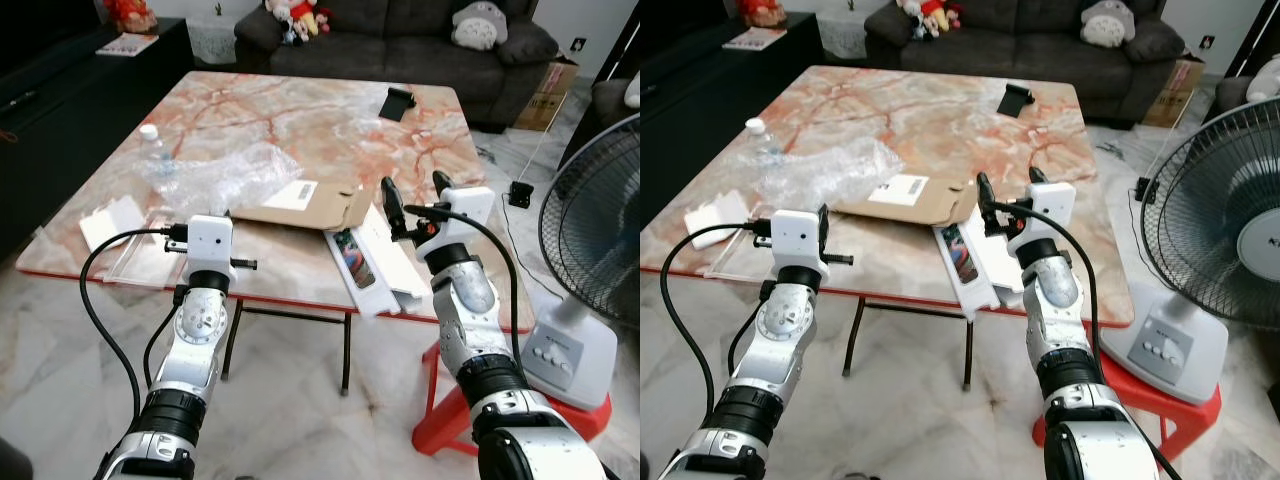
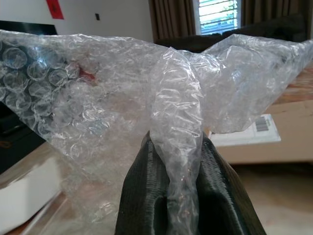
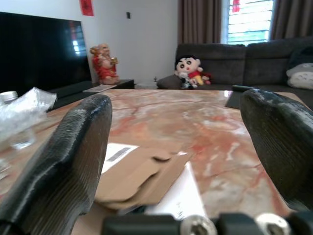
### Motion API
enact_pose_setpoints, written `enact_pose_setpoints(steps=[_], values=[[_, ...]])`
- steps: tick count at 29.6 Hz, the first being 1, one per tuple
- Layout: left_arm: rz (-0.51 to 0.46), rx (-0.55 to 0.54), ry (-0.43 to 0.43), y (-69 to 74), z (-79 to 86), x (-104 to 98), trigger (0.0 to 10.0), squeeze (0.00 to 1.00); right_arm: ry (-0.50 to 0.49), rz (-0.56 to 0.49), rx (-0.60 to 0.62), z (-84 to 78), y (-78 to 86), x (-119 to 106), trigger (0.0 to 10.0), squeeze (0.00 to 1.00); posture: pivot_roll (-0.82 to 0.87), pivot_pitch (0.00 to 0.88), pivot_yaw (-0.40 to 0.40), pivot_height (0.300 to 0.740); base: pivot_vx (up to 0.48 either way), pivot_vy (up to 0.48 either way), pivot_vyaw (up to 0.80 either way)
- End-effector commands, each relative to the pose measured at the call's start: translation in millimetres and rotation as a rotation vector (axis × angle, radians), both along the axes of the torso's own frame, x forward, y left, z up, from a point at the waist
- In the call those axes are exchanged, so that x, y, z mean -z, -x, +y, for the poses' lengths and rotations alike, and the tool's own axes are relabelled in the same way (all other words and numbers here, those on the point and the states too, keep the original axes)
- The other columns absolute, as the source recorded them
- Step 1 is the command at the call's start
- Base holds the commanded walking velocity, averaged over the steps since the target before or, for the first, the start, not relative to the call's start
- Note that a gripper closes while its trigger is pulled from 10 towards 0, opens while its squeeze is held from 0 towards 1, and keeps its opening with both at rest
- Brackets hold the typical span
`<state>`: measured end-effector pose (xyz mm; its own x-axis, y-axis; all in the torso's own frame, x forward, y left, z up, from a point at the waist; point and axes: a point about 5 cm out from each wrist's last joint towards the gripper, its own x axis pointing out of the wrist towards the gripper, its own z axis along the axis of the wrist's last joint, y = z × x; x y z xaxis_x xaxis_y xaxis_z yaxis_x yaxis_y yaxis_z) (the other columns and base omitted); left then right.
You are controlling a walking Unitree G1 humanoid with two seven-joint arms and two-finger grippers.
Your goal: Picking trash to rubbish bin
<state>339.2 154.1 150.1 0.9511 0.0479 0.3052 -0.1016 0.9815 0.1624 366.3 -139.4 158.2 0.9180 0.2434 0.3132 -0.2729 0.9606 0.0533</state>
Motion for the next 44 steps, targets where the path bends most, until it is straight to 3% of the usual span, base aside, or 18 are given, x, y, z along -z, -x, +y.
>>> enact_pose_setpoints(steps=[1,18,22,30,32,37,38,40,44], values=[[-0.029,-0.004,0.016,-0.5,-0.4,-5.8,10.0,0.0,-0.004,-0.001,0.001,-1.2,-1.9,-3.1,10.0,0.0,-0.01,0.0,-0.039,0.74,-0.315,0.0,0.0],[-0.026,-0.008,0.017,-0.6,-0.1,-5.7,10.0,0.0,0.0,0.001,0.008,-4.5,-1.6,-2.5,10.0,0.0,-0.02,0.0,-0.045,0.74,-0.297,0.0,0.0],[0.014,-0.016,0.013,-0.8,3.3,2.6,10.0,0.0,0.002,0.02,0.012,-6.5,-1.6,1.3,10.0,0.0,-0.01,0.0,-0.046,0.74,-0.192,0.0,0.0],[0.265,0.012,0.058,4.0,8.8,56.5,10.0,0.0,-0.018,0.222,0.083,-32.5,6.7,43.4,10.0,0.0,-0.01,0.0,-0.049,0.74,0.0,0.0,0.0],[0.434,0.012,0.079,16.7,12.9,93.1,10.0,0.0,-0.03,0.359,0.154,-53.2,18.7,72.2,10.0,0.0,-0.02,0.0,-0.05,0.74,0.0,0.0,0.0],[0.63,-0.007,0.095,39.8,18.8,134.4,10.0,0.0,-0.054,0.529,0.227,-74.3,39.5,106.8,10.0,0.0,-0.02,0.006,-0.054,0.74,0.0,0.0,0.0],[0.732,-0.017,0.087,56.8,21.8,155.5,10.0,0.0,-0.048,0.636,0.267,-84.0,55.5,127.9,10.0,0.0,-0.02,0.006,-0.054,0.74,0.0,0.0,0.0],[0.84,-0.03,0.08,76.4,24.6,176.1,10.0,0.0,-0.042,0.752,0.297,-91.4,74.3,149.3,10.0,0.0,-0.02,0.014,-0.058,0.74,0.0,0.0,0.0],[0.972,-0.033,0.064,103.8,25.9,199.4,10.0,0.0,0.001,0.892,0.325,-96.8,102.0,175.8,10.0,0.0,-0.01,0.019,-0.062,0.74,0.0,0.0,0.0]])
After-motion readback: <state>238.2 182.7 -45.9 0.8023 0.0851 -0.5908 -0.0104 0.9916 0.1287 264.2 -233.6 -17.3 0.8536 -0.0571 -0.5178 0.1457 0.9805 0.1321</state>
